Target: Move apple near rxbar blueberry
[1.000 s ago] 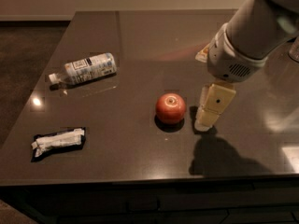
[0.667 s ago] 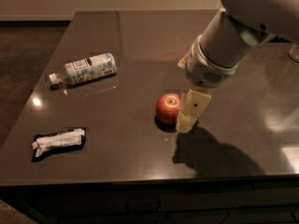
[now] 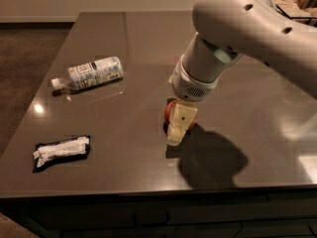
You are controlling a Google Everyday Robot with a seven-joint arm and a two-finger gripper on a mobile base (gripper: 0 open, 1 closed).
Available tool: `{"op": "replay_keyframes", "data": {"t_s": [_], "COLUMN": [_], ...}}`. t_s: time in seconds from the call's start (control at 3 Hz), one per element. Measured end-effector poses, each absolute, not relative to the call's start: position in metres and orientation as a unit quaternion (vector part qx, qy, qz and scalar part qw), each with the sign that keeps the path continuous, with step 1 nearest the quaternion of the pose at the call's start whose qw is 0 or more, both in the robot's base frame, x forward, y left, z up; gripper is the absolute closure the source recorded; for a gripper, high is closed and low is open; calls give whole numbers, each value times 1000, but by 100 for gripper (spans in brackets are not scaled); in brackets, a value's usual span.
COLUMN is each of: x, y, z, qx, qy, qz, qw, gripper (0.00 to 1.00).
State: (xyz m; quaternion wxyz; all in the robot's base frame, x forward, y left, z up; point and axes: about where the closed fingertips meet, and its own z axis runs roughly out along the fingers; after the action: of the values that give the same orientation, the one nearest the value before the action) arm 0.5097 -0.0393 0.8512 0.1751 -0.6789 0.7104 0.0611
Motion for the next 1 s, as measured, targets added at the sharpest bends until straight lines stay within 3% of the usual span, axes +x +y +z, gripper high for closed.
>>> {"op": "replay_keyframes", "data": {"t_s": [0.33, 0.67, 1.0], "x": [515, 515, 510], "y": [-43, -50, -56], "z": [849, 847, 849], "qx": [-677, -676, -675], "qy": [713, 719, 723], "qz": [60, 62, 72], "qw": [171, 150, 127], "gripper": [0, 17, 41]}}
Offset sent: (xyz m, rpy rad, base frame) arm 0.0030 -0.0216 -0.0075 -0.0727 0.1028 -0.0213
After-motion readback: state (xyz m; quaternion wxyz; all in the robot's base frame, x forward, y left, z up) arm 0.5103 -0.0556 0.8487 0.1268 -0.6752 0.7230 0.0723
